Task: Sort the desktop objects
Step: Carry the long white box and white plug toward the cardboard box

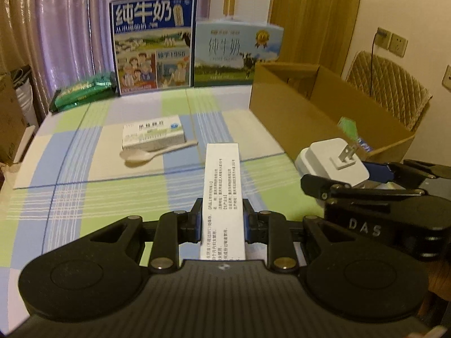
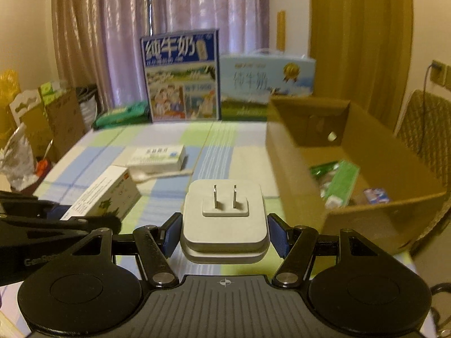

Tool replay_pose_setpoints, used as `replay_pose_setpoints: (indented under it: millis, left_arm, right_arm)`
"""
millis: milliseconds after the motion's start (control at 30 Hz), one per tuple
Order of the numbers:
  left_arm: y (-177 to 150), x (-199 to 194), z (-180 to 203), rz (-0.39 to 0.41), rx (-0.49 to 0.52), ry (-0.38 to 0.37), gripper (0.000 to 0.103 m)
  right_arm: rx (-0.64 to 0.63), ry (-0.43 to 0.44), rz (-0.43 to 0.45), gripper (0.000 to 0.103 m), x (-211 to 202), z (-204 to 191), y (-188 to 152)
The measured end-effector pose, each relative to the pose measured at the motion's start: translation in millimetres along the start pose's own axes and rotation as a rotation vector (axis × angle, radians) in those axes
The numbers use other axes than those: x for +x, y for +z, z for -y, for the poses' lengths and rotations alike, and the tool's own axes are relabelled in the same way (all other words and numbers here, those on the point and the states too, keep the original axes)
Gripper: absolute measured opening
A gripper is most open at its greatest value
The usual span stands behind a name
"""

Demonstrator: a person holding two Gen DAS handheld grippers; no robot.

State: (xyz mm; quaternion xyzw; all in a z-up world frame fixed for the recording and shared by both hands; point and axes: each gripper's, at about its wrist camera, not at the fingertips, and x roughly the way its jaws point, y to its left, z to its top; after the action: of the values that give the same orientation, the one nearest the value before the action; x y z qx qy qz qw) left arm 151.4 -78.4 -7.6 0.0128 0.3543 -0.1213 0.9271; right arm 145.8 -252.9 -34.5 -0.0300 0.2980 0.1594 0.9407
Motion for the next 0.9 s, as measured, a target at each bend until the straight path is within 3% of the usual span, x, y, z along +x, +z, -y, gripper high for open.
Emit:
replay_pose_setpoints:
  millis: [367,900]
  left_arm:
    - [9,-32,41,0.022,0.035,-0.011,0.021]
    - [44,-21,114,0.032,0.107,-0.113,0.021]
  right_arm:
    - [0.052,-0.025,0.06,0.061,-51,37,19]
    - [0.119,-0.134,0.097,0.062,-83,135,31]
